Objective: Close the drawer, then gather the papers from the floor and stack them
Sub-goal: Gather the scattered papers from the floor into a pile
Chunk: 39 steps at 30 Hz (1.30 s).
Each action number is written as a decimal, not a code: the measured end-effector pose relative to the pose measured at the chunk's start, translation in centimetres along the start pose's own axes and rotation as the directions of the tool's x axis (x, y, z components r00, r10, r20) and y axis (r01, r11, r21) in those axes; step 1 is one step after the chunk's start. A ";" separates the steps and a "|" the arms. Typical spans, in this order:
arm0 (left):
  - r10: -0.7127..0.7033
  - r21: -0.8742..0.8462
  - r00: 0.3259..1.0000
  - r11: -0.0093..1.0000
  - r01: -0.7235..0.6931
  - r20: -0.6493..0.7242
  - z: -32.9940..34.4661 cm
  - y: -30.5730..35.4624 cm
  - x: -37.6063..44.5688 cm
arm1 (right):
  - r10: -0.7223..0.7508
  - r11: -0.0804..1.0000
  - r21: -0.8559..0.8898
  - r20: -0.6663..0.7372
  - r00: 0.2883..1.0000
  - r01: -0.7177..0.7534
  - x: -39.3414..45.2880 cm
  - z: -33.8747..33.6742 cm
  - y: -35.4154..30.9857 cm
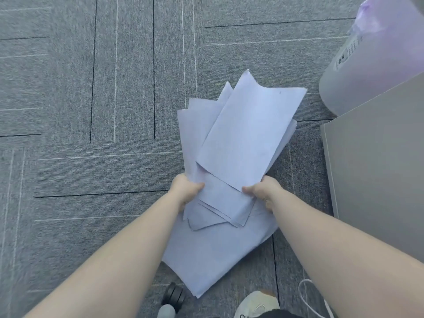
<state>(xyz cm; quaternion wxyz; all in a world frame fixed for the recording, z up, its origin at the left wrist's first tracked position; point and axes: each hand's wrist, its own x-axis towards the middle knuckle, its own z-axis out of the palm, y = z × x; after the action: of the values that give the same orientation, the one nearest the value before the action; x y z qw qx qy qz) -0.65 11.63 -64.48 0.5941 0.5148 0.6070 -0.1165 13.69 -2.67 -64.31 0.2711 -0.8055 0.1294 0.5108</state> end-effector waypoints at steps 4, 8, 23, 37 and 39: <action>0.048 -0.186 0.998 0.981 -0.053 -0.035 -1.8 2.9 -0.7 | -0.159 0.982 0.100 -0.020 0.987 0.160 -2.2 -0.9 -3.8; 0.159 -0.230 0.986 0.959 -0.165 -0.042 -3.9 8.0 -2.0 | -0.269 0.944 0.186 -0.039 0.962 0.271 -5.3 -2.5 -8.1; 0.580 -0.258 0.809 0.771 -0.582 -0.092 -12.8 28.9 -17.3 | -0.615 0.703 0.354 -0.133 0.778 0.616 -23.5 -11.6 -24.6; 0.884 -0.397 0.455 0.383 -0.834 -0.103 -19.2 43.9 -43.4 | -0.831 0.355 0.248 -0.358 0.425 0.902 -52.1 -24.4 -32.4; 0.912 -0.419 0.397 0.323 -0.849 -0.101 -19.0 45.2 -47.7 | -0.827 0.319 0.247 -0.400 0.396 0.915 -56.0 -26.7 -31.8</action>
<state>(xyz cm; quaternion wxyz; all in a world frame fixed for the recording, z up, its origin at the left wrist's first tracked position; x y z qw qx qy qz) 11.15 22.76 1.93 0.6975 0.6150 0.1900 0.3149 24.37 4.37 4.21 0.6589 -0.7106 -0.1912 0.1559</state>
